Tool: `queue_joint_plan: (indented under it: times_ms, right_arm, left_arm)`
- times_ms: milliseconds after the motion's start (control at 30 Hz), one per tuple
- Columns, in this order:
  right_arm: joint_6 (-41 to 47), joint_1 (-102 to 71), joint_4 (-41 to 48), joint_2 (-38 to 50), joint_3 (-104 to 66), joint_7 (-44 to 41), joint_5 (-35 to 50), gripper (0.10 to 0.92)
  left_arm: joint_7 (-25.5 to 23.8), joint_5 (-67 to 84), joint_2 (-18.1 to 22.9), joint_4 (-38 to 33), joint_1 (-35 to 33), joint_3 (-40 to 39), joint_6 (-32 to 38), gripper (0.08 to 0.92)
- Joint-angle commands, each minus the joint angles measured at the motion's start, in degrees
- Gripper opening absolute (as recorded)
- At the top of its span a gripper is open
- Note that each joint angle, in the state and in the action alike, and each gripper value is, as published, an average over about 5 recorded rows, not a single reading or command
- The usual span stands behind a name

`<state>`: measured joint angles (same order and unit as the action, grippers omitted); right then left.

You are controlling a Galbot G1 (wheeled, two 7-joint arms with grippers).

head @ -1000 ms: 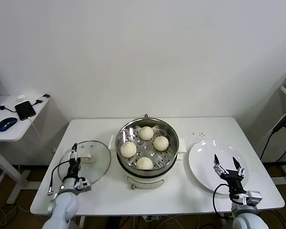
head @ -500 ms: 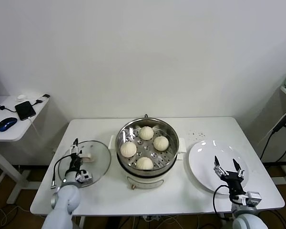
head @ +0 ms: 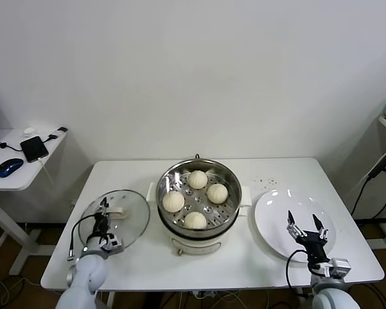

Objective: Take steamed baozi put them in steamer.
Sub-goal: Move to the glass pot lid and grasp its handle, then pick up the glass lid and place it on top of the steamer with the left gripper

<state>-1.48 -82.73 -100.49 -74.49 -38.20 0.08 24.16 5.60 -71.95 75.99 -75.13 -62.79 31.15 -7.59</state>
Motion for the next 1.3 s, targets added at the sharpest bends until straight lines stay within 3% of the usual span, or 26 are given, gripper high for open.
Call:
queue_joint_plan:
  times_ms: [33,267,567,800,1100,1300]
  right_arm:
    - [0.1,0.1,-0.3,-0.1,0.1,-0.1,-0.6,0.823]
    - [0.6,0.1,-1.1,-0.3,0.1,0.0,-1.1,0.823]
    - [0.6,0.1,-2.1,-0.7,0.8,-0.1,-1.1,0.823]
    - [0.5,-0.1,-2.5,-0.7,0.8,-0.2,-1.2,0.823]
    - [0.8,-1.0,-3.2,-0.9,0.2,-0.3,-1.7,0.823]
    - [0.5,-1.9,-3.5,-1.1,0.2,-0.3,-1.9,0.823]
  left_arm:
    - [-1.1,4.2,-0.4,-1.3,-0.7,-0.1,-1.8,0.333]
    - [-4.9,5.8,1.6,-9.7,-3.4,1.1,-11.6,0.175]
    - [-12.4,4.7,2.4,-28.3,-8.7,0.6,-23.3,0.171]
    - [-18.8,-3.1,5.2,-39.1,-8.7,0.7,-33.1,0.170]
    - [-25.6,-9.7,10.6,-49.7,-7.2,-3.8,-37.3,0.170]
    - [-25.6,-18.3,12.5,-49.3,-5.8,-14.5,-36.6,0.170]
